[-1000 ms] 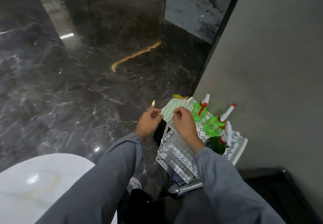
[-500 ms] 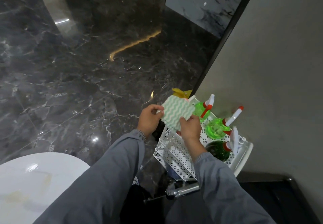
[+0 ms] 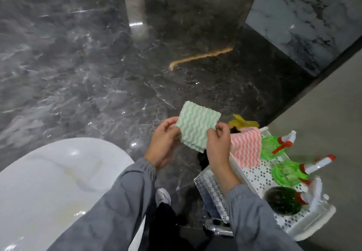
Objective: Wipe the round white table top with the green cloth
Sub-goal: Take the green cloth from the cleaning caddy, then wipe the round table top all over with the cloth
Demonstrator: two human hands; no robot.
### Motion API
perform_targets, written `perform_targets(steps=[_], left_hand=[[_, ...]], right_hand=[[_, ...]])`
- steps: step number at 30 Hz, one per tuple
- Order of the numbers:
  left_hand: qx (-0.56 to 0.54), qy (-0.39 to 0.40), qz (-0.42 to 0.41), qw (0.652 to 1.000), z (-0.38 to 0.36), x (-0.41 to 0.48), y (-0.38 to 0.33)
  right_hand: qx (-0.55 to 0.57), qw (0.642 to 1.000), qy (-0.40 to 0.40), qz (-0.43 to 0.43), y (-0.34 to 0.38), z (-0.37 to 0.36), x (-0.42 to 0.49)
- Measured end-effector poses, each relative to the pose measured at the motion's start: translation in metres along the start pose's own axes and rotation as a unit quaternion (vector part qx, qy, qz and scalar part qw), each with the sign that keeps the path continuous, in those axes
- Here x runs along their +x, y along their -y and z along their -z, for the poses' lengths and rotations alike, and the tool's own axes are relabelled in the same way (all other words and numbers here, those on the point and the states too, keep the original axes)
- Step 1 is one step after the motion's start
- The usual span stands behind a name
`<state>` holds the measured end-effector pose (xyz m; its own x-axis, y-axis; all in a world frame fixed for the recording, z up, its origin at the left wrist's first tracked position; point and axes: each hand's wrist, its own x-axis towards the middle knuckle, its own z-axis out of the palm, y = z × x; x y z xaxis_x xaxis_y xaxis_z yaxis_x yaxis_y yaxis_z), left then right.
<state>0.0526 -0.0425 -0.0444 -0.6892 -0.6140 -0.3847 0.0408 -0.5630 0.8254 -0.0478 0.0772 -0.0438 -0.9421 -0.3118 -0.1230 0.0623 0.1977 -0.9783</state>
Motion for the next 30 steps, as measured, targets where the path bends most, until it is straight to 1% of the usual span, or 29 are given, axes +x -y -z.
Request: perform_targets(steps=[2,3,4,6,9,14,17,19,21,23,26,30], left_hand=[[-0.003,-0.035,-0.007,0.999,0.048,-0.022,-0.008],[-0.008,-0.063,-0.01,0.998,0.081,-0.039,-0.01],[-0.01,-0.079,-0.009,0.997,0.103,-0.051,-0.011],[-0.029,-0.138,-0.011,0.99,0.157,-0.079,-0.006],[-0.068,-0.225,-0.016,0.972,0.227,-0.125,0.014],[-0.124,-0.334,-0.032,0.934,0.319,-0.173,0.077],[-0.083,-0.401,-0.041,0.911,0.366,-0.189,0.12],[-0.038,-0.435,-0.049,0.898,0.387,-0.196,0.138],[0.006,-0.466,-0.057,0.883,0.403,-0.205,0.161],[0.056,-0.494,-0.065,0.865,0.411,-0.213,0.179],[0.135,-0.526,-0.073,0.837,0.408,-0.222,0.196],[0.267,-0.557,-0.06,0.784,0.392,-0.227,0.23]], right_hand=[[-0.004,0.996,0.085,-0.001,-0.004,-0.039,-0.018],[-0.011,0.99,0.137,-0.011,-0.008,-0.066,-0.035],[-0.014,0.985,0.171,-0.019,-0.012,-0.083,-0.046],[-0.03,0.968,0.249,-0.025,-0.024,-0.126,-0.076],[-0.062,0.933,0.353,-0.034,-0.054,-0.182,-0.126],[-0.132,0.862,0.49,-0.002,-0.122,-0.252,-0.195],[-0.162,0.826,0.539,0.045,-0.168,-0.285,-0.223],[-0.173,0.814,0.551,0.069,-0.188,-0.302,-0.231],[-0.183,0.791,0.574,0.105,-0.213,-0.315,-0.239],[-0.201,0.76,0.6,0.145,-0.23,-0.321,-0.244],[-0.218,0.704,0.638,0.224,-0.246,-0.32,-0.247],[-0.235,0.641,0.637,0.358,-0.268,-0.298,-0.249]])
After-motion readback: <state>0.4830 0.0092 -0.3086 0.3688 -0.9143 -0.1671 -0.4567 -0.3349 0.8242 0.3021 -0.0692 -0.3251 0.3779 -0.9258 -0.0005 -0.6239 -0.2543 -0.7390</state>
